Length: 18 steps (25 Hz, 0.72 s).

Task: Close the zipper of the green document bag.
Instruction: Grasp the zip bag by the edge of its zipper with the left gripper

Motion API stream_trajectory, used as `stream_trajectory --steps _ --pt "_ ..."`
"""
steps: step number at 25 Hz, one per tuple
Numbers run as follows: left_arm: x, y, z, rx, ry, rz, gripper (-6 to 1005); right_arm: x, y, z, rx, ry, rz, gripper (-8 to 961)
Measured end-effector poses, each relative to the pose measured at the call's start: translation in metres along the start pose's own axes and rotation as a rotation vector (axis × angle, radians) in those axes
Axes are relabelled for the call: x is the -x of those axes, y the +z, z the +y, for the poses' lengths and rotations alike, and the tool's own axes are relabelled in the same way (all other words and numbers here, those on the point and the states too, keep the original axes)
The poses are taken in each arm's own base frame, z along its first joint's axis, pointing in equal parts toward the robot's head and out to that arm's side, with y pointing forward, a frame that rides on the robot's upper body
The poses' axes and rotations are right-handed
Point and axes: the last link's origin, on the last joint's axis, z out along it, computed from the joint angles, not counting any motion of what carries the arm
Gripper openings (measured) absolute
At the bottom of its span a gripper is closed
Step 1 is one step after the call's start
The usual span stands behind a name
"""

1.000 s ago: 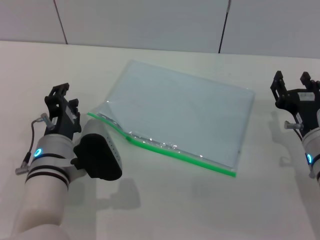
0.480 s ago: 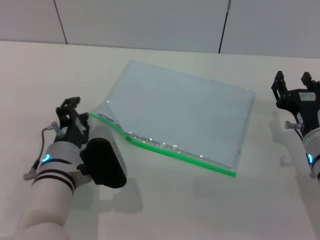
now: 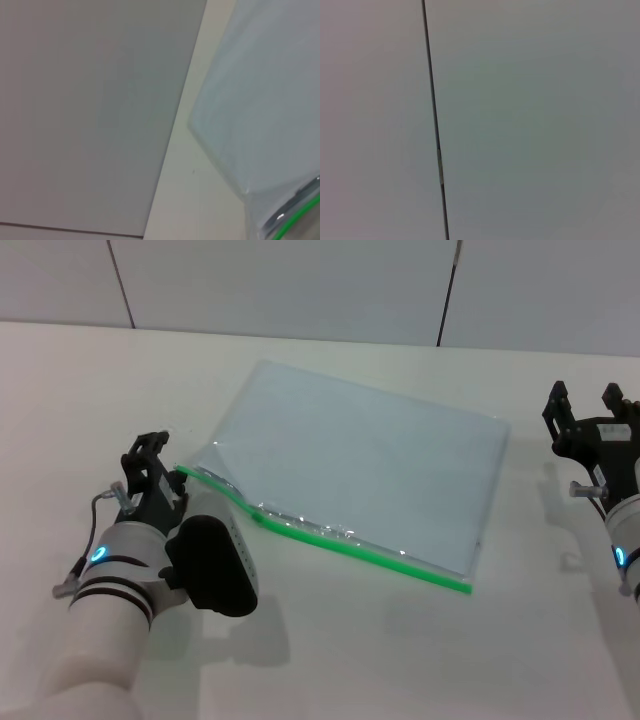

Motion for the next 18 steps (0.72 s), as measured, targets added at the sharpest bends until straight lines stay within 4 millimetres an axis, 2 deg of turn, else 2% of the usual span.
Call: stream_trajectory --steps 7,12,18 --pt "-0.0039 0.0026 0.0017 0.026 0.012 0.026 505 0.0005 -0.0001 0.0012 0.003 0.001 -0.003 638" --pt "-0.0057 0.0032 0.0058 0.058 0.014 0.037 598 0.0010 -0.0004 0.0018 0.006 0.000 -0.006 638" --pt "-0.0056 0.0035 0.0062 0.059 0.009 0.034 596 0.0008 -0.0010 0.0027 0.012 -0.004 -0.007 638"
